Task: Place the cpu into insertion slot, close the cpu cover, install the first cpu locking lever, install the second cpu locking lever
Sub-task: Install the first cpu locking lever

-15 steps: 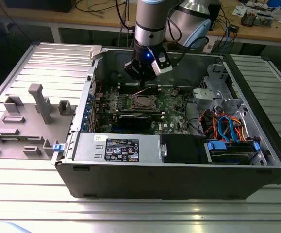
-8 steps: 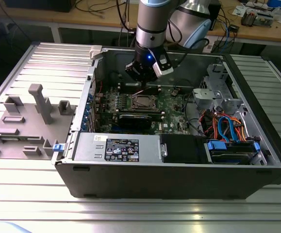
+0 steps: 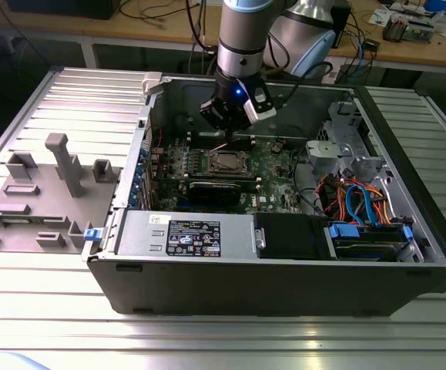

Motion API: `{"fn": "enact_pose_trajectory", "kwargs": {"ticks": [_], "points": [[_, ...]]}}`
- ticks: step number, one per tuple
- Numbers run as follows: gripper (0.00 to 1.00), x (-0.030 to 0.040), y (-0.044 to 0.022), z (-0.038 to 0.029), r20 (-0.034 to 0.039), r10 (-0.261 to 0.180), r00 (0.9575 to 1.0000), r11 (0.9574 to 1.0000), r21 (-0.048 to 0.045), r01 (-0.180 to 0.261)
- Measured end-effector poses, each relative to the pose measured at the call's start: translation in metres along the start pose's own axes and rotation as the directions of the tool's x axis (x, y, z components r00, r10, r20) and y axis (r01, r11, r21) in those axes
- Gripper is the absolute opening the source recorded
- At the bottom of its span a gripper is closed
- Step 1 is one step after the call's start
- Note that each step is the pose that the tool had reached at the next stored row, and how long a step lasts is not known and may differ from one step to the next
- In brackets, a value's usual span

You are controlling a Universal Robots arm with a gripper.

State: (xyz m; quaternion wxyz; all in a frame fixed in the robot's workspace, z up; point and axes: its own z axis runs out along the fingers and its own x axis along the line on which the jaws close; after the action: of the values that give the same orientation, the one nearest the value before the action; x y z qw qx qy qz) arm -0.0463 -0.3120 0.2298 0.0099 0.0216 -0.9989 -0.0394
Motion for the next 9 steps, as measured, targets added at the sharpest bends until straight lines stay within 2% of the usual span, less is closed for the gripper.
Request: {"fn": "enact_pose_trajectory", "kwargs": {"ticks": [9], "points": [[0.11, -0.0013, 0.0023, 0.0018, 0.0002, 0.002, 1.0, 1.0, -0.0017, -0.002]]}}
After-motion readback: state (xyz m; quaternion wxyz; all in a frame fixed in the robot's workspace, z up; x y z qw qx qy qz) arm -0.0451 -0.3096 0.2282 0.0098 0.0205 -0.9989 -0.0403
